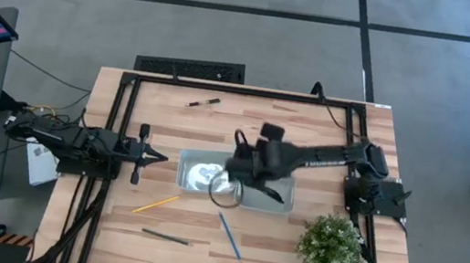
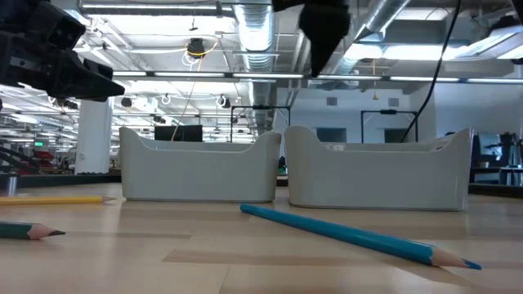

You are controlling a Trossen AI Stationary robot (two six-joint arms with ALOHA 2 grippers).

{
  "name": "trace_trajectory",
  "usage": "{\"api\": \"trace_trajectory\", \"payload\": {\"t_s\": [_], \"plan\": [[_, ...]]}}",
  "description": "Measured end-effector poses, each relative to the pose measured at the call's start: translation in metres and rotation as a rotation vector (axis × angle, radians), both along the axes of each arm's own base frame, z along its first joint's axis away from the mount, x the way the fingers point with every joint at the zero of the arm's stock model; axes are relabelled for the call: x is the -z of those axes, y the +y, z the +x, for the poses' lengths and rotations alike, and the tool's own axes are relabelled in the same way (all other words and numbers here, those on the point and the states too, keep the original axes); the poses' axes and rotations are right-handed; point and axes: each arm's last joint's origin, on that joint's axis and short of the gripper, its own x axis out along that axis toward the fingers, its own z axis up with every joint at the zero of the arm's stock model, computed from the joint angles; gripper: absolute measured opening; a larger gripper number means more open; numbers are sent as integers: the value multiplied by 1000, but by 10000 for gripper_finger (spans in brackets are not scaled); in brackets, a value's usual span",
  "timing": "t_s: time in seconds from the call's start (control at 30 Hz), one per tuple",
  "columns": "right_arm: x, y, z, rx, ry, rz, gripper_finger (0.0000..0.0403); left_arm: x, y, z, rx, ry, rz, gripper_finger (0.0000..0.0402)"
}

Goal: Sort pens & pencils
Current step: Put the black pen into the right gray bin

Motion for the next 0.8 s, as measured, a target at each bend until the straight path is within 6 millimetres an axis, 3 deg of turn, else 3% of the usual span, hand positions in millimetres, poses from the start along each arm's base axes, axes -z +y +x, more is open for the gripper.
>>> {"api": "trace_trajectory", "payload": {"t_s": [0.3, 0.57, 0.8], "plan": [[-4, -55, 10, 15, 5, 9, 108, 0, 1, 0, -49, -8, -25, 0], [-1, -117, 15, -17, -106, 263, 108, -1, 5, 0, -183, -23, -2, 0], [10, -165, 8, 3, -170, 361, 108, -3, 8, -1, -280, -50, -13, 0]]}}
